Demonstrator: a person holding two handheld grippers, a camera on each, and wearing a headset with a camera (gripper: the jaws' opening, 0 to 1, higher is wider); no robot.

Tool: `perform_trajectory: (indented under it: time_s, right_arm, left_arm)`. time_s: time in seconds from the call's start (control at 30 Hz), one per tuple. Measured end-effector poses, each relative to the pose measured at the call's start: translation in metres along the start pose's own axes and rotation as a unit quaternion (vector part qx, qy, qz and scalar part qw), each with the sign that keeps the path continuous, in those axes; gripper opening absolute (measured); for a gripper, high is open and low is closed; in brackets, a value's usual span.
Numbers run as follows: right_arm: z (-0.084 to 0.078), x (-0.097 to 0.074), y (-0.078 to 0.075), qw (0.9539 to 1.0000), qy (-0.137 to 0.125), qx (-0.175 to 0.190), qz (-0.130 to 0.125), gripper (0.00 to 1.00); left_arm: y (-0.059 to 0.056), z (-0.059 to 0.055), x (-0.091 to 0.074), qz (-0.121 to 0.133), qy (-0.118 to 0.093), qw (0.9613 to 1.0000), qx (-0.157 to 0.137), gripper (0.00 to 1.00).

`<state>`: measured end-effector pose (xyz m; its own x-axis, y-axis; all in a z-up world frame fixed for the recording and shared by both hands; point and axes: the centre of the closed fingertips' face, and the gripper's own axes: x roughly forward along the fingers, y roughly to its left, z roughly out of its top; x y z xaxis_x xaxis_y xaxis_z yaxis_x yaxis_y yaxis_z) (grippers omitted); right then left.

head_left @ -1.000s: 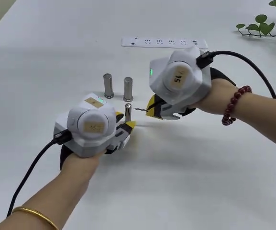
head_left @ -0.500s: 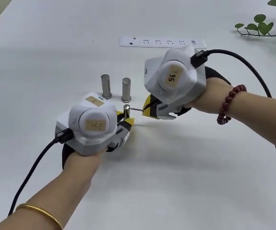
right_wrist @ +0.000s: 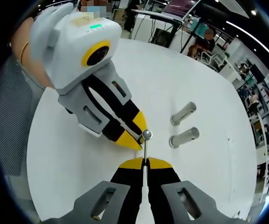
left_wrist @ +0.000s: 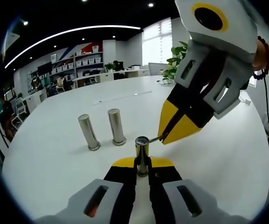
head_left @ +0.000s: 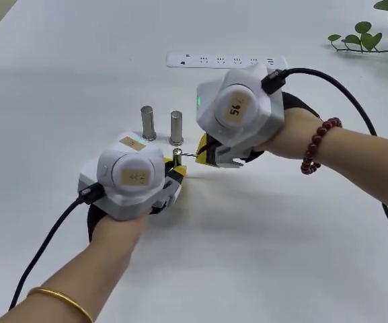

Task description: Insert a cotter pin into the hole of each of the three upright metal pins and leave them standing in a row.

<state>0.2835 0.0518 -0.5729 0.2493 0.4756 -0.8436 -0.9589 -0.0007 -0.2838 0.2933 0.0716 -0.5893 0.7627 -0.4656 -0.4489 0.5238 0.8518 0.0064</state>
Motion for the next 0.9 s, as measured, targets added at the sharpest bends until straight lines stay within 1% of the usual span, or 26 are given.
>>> perform_trajectory:
  time_s: [0.23, 0.3, 0.57, 0.67, 0.7, 0.73, 0.8, 0.9]
  right_arm:
    - [0.006, -0.002, 0.002, 1.0000, -0.006, 0.000, 0.000, 0.00]
    - [0.008, -0.002, 0.003, 0.9999, -0.010, 0.000, 0.001, 0.00]
    - [0.015, 0.003, 0.002, 0.9996, -0.024, -0.015, 0.000, 0.00]
    - [0.019, 0.004, 0.002, 0.9994, -0.032, -0.011, 0.000, 0.00]
    - [0.021, 0.003, 0.001, 0.9991, -0.042, -0.006, -0.003, 0.00]
    - [0.023, 0.002, 0.000, 0.9989, -0.047, -0.006, -0.005, 0.00]
    - [0.022, 0.001, 0.002, 0.9987, -0.050, 0.006, -0.004, 0.03]
    - [0.018, -0.002, 0.005, 0.9988, -0.047, 0.009, -0.002, 0.05]
  left_arm:
    - [0.000, 0.000, 0.000, 0.002, 0.000, 1.0000, -0.003, 0.06]
    - [0.000, 0.000, 0.000, 0.004, -0.001, 1.0000, 0.001, 0.06]
    - [0.000, 0.000, 0.000, 0.010, -0.003, 0.9999, -0.001, 0.06]
    - [0.000, 0.000, 0.000, 0.015, -0.004, 0.9999, -0.004, 0.06]
    - [0.000, 0.001, 0.000, 0.016, -0.004, 0.9999, -0.004, 0.06]
    - [0.001, 0.000, 0.000, 0.019, -0.005, 0.9998, -0.006, 0.06]
    - [0.001, 0.001, 0.001, 0.021, -0.006, 0.9997, -0.010, 0.06]
    - [0.001, 0.001, 0.001, 0.026, -0.007, 0.9996, -0.010, 0.06]
